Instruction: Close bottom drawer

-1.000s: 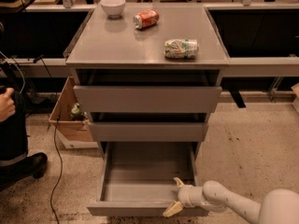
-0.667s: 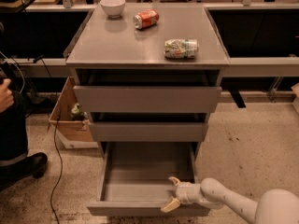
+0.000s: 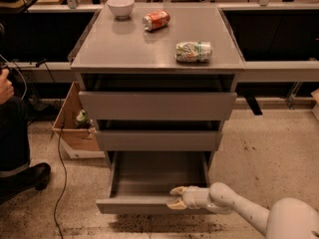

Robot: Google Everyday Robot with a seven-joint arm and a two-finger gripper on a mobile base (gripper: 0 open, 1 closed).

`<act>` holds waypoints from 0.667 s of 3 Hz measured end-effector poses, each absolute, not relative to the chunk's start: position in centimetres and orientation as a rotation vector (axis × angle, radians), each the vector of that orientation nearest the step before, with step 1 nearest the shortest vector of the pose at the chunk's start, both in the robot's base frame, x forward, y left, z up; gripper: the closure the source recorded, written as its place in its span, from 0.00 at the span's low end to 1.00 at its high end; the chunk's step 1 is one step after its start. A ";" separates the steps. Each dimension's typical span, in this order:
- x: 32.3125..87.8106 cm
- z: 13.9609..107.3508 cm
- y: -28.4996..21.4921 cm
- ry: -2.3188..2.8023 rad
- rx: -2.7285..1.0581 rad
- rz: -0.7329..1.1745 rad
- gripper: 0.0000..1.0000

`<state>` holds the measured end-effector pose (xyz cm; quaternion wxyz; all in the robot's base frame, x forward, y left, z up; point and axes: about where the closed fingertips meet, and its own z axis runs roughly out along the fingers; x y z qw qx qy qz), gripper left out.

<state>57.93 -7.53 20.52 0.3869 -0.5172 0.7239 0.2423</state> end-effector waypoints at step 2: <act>62.8 23.8 -5.0 1.727 -1.307 0.585 0.89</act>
Offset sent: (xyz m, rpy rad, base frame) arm 0.0784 0.0322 0.0596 0.0753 -0.1764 0.0138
